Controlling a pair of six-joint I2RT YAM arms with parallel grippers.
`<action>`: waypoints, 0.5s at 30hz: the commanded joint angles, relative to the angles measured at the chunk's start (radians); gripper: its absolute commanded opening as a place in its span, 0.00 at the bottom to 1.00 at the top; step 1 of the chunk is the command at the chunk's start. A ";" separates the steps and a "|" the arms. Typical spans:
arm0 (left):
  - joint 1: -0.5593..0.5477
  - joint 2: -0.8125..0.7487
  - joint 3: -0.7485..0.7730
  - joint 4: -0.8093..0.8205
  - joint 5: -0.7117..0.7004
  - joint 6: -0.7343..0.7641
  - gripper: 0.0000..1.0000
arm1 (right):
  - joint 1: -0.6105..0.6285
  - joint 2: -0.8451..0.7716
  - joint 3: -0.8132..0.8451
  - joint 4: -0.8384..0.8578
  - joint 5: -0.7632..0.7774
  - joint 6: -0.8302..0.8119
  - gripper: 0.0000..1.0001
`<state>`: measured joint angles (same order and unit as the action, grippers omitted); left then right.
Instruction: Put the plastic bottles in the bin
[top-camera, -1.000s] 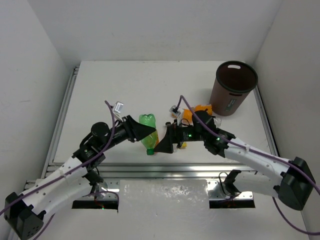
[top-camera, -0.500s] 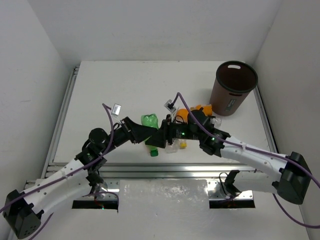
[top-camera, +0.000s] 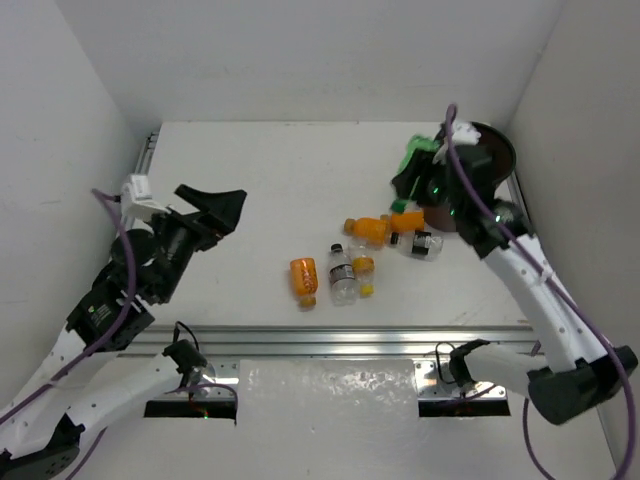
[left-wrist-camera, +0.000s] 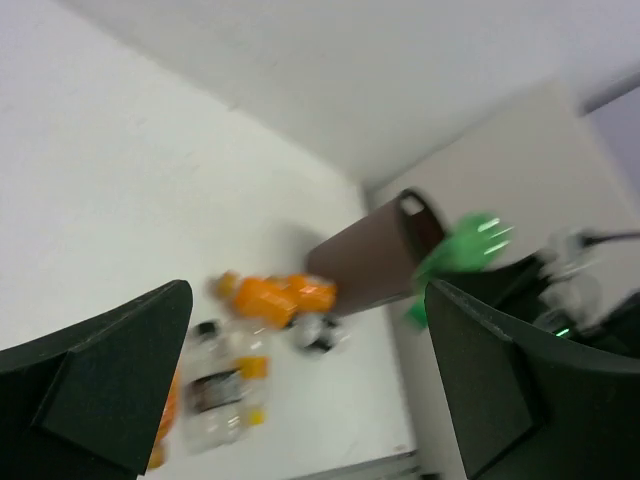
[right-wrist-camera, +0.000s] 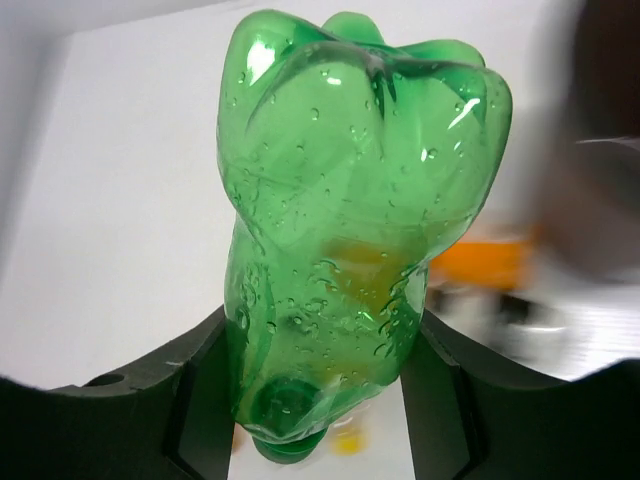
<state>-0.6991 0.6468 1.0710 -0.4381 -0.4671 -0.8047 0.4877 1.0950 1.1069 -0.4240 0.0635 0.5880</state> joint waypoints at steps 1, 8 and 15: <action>-0.002 0.057 -0.071 -0.171 -0.045 0.075 1.00 | -0.200 0.109 0.190 -0.200 0.199 -0.154 0.00; -0.002 0.144 -0.189 -0.143 0.065 0.097 1.00 | -0.426 0.458 0.583 -0.353 0.297 -0.212 0.00; -0.005 0.235 -0.256 -0.087 0.154 0.139 0.99 | -0.483 0.650 0.804 -0.435 0.331 -0.261 0.19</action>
<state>-0.6994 0.8787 0.8219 -0.5846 -0.3599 -0.7029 0.0120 1.7287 1.8351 -0.7940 0.3504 0.3664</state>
